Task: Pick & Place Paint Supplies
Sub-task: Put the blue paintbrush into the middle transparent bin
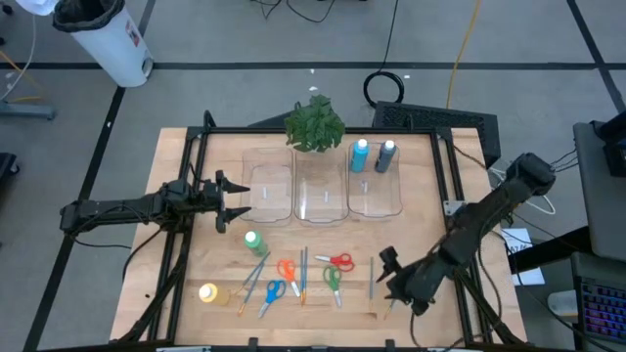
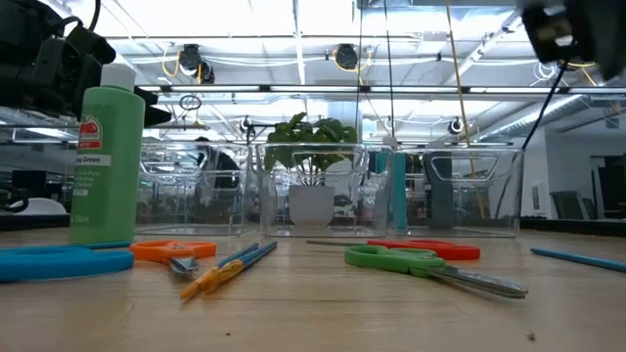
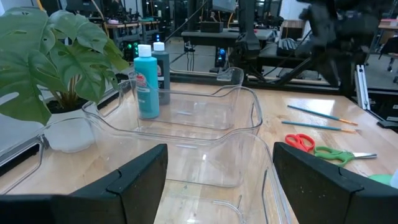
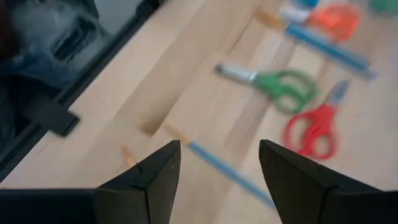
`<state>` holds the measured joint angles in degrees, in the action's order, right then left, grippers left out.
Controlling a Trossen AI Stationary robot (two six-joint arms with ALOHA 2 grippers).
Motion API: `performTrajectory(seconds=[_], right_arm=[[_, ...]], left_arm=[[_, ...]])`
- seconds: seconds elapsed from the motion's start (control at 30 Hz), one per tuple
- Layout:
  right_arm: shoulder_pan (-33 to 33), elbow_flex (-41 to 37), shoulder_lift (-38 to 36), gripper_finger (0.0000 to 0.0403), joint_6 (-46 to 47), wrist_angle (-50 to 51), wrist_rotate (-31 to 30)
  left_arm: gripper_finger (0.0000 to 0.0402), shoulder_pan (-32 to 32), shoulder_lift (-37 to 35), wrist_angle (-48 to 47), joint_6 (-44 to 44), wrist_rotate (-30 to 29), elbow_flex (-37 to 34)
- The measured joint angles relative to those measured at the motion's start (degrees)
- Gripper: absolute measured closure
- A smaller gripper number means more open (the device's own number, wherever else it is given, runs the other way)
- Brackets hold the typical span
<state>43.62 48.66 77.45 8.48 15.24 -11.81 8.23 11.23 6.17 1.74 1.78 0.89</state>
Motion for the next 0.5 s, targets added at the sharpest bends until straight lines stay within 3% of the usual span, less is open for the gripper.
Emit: performTrajectory(seconds=[0.23, 0.5], right_arm=[[2.92, -0.04, 8.17, 0.0203, 3.90, -0.02, 6.54], [2.90, -0.04, 10.30, 0.0227, 2.82, -0.26, 9.06]], left_arm=[[0.0107, 0.00, 0.02, -0.01, 0.00, 0.00, 0.00], [0.0107, 0.00, 0.01, 0.01, 0.00, 0.00, 0.00]])
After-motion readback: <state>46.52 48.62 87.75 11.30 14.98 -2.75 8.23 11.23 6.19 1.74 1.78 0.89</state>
